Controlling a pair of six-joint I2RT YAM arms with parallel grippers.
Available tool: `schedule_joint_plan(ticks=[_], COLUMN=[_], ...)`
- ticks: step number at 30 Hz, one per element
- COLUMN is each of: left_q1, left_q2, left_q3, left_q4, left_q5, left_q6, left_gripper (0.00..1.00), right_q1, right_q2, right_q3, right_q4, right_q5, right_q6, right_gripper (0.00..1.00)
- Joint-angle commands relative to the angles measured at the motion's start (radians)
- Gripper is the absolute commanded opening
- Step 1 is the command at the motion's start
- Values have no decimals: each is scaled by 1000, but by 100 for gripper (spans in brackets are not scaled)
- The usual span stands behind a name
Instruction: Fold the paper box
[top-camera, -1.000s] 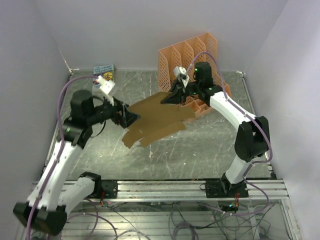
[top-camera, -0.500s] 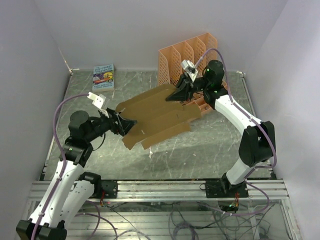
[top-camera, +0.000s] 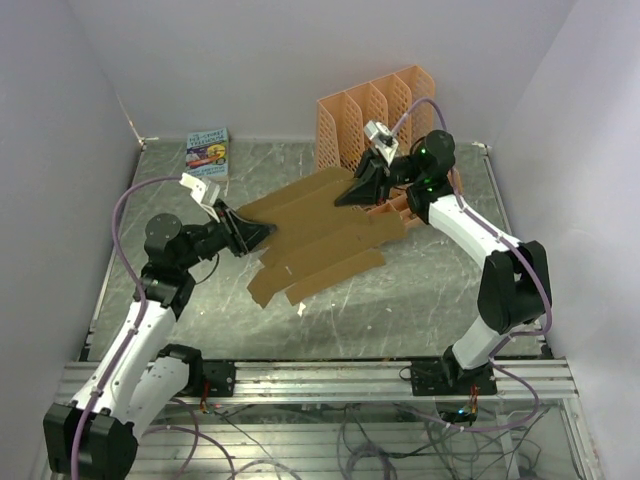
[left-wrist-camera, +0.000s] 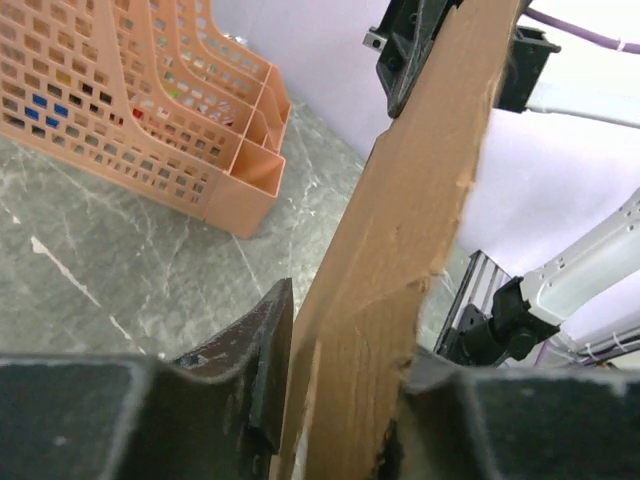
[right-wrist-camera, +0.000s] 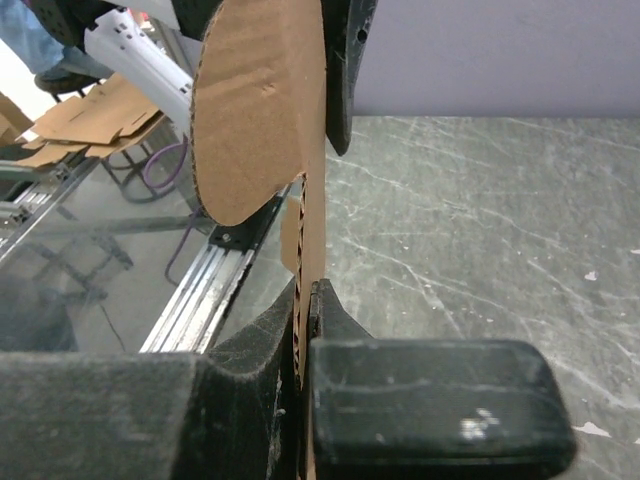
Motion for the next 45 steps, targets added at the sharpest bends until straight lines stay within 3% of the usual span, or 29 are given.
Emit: schedule_joint_plan(ticks=[1, 3, 6, 7, 8, 9, 12, 15, 17, 20, 21, 26, 32, 41, 45], left_q1=[9, 9, 9, 9, 9, 9, 9, 7, 2, -24, -32, -38, -54, -318, -364], left_q2=[16, 27, 19, 8, -8, -18, -31, -46, -46, -26, -16, 104, 141, 12, 17], left_q3=[-8, -1, 19, 34, 59, 99, 150, 113, 78, 49, 44, 89, 95, -9, -19], left_q4=[150, 150, 71, 16, -65, -150, -323, -290, -263, -279, -286, -373, -387, -417, -431], left_q5=[65, 87, 63, 28, -18, -80, -224, -253, -263, -328, -356, -491, -519, -703, -755], left_q6=[-56, -51, 8, 62, 132, 218, 457, 555, 600, 676, 699, 777, 826, 1013, 1037], left_gripper=[21, 8, 7, 7, 7, 7, 7, 7, 7, 7, 7, 7, 7, 7, 7], right_q1=[9, 9, 8, -6, -42, -78, -192, -254, -264, -220, -187, -127, -19, 81, 86], right_q2=[-8, 2, 24, 32, 40, 47, 58, 34, -8, -51, -39, -54, -45, 125, 120], right_q3=[-16, -21, -14, -10, -6, -3, -14, -59, -90, 38, 71, -64, -92, -32, -109], right_q4=[233, 290, 356, 375, 409, 435, 455, 344, 55, -843, -966, -860, -842, -819, -702], right_q5=[-16, -17, -23, -22, -17, -11, 16, 27, 69, 341, 424, 496, 605, 713, 779], right_q6=[178, 226, 300, 327, 355, 382, 414, 315, 103, -646, -754, -680, -705, -640, -521], right_gripper=[0, 0, 3, 28, 88, 98, 100, 100, 100, 100, 100, 100, 100, 99, 98])
